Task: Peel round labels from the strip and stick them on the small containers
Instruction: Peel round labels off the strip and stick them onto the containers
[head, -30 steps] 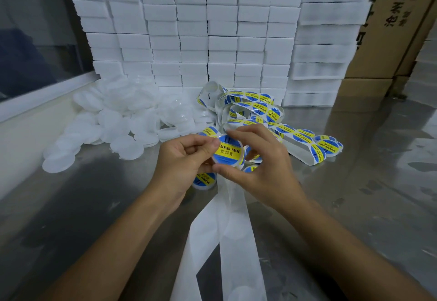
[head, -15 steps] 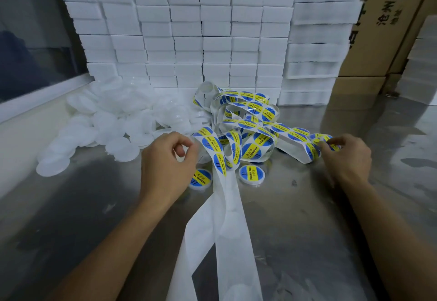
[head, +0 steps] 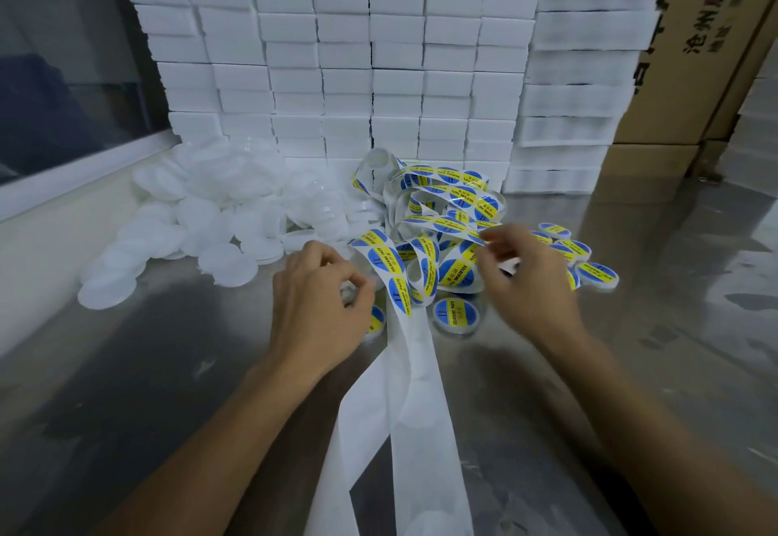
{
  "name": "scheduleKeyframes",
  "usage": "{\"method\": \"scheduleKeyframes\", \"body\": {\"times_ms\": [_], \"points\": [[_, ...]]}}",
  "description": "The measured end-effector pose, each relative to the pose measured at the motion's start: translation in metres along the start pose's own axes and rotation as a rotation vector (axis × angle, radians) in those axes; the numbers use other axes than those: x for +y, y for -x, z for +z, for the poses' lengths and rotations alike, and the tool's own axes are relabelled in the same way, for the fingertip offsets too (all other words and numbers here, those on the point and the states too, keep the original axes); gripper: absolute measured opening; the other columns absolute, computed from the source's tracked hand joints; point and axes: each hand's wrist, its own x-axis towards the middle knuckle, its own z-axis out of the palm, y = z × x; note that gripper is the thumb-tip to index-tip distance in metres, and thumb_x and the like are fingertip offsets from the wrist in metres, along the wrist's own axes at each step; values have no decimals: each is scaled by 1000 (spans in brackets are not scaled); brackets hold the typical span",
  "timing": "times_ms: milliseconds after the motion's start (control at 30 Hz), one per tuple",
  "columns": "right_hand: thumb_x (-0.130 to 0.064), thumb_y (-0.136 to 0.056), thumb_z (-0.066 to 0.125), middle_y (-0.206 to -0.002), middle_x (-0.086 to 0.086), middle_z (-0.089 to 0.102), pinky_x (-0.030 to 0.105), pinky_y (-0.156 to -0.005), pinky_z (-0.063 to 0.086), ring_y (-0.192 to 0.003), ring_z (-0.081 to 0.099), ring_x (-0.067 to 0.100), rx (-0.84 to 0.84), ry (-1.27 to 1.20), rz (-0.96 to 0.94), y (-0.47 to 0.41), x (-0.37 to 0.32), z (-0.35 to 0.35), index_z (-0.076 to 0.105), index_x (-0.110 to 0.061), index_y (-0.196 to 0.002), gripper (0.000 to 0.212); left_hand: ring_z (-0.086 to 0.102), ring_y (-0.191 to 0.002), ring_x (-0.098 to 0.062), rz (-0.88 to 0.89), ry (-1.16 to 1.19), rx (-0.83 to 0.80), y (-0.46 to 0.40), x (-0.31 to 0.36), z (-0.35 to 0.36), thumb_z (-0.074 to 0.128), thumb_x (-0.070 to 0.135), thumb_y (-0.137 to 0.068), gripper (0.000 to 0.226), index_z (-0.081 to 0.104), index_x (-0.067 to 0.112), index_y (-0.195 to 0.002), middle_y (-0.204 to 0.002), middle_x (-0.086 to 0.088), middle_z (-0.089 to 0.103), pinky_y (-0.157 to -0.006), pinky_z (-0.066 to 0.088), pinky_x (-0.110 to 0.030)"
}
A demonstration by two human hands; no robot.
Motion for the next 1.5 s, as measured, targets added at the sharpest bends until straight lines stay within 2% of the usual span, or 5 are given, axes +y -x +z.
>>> {"method": "scheduleKeyframes", "body": {"times_ms": [400,633,800,1133,1500], "points": [[-40,-87,68,-104,-9,67,39,-87,51,-100,62,10,-504,-17,-164,25,-22,30,54,-30,-119,37,16,-137,-4,53,-38,-294,7,4,13,51,58,-85,38,74,28,-88,-149,10,32,-112,2,-36],[-33,-85,72,-95,-13,60,18,-76,47,-86,57,4,-273,-68,-174,20,-21,26,61,-25,-117,35,64,-80,-15,-94,495,-52,-3,14,-6,67,22,-89,13,70,18,-77,-79,1,69,-80,50,-44],[-38,-83,69,-97,-14,68,25,-79,52,-93,65,8,-297,-295,-148,24,-33,21,51,-35,-122,43,70,-89,-38,-457,1030,-189,-3,25,-14,68,27,-85,16,74,14,-92,-91,-10,76,-83,53,-63],[3,-84,71,-73,3,71,26,-62,53,-66,63,13,-284,-765,49,24,-54,23,73,-20,-94,25,70,-89,-25,-424,1091,-427,-1,19,-7,66,39,-77,36,73,15,-103,-99,-11,75,-75,55,-35],[-17,-83,74,-85,1,53,36,-51,46,-58,47,13,30,-76,-435,21,-39,22,79,-15,-92,10,45,-69,-17,-176,815,-264,1,21,-1,55,-3,-91,12,61,-13,-89,-73,-18,53,-66,38,-30]]}}
